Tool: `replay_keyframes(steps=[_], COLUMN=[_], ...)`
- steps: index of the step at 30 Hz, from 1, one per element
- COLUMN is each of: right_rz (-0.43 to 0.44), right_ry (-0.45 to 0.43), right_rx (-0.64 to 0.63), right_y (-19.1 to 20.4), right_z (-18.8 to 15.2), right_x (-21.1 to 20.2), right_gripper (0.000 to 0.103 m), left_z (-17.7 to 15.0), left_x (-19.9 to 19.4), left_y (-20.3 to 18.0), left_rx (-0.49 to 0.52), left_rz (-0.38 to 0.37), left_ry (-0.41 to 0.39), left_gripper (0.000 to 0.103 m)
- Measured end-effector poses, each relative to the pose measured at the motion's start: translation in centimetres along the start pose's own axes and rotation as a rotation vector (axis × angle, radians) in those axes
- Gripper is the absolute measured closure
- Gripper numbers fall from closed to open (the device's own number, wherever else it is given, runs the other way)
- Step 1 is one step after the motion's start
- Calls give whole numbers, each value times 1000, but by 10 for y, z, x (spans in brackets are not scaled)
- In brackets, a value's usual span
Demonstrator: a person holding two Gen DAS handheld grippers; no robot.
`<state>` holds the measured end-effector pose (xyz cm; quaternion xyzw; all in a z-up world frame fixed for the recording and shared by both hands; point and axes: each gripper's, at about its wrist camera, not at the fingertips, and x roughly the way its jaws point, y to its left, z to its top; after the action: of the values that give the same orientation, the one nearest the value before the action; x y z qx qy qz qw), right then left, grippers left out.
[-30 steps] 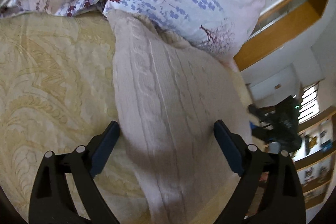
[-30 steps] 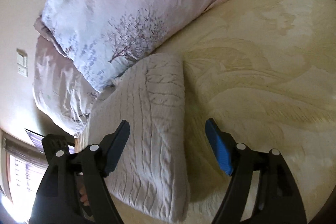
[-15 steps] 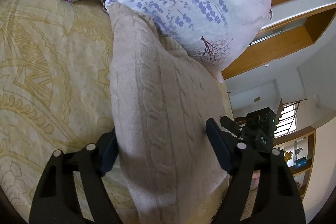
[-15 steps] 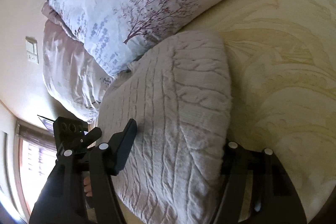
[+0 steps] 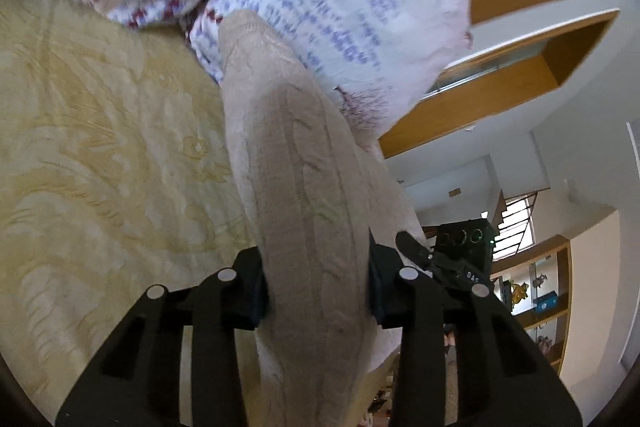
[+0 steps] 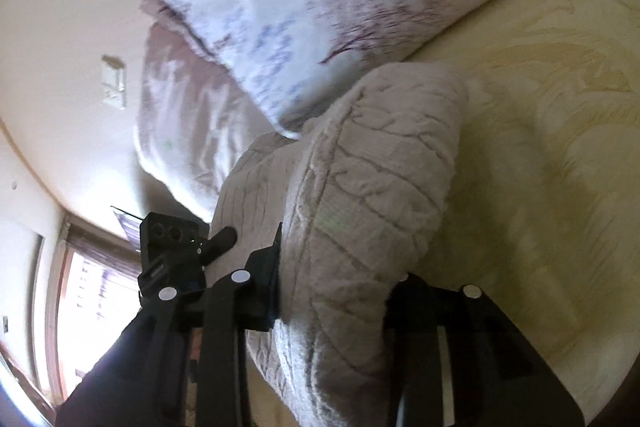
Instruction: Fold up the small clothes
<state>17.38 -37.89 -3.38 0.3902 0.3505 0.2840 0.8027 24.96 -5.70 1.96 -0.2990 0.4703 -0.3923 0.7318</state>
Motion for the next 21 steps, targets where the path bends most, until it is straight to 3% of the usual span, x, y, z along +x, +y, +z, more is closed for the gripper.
replay_keyframes(steps=[6, 13, 17, 21], right_rz=[9, -80, -234, -184], right_ry=[-4, -10, 77, 104], right_rx=[-103, -256, -220, -134], right_y=[44, 82, 63, 51], right_z=[-10, -28, -36, -26], right_x=[33, 93, 137, 131], right_gripper=[73, 73, 72, 66], left_z=[-5, 5, 4, -1], left_x=[-61, -116, -112, -116], left_y=[5, 44, 94, 109], left_rx=[29, 22, -81, -127], left_rz=[24, 117, 198, 139], left_ry=[-64, -115, -88, -108], left_gripper=[65, 64, 63, 59])
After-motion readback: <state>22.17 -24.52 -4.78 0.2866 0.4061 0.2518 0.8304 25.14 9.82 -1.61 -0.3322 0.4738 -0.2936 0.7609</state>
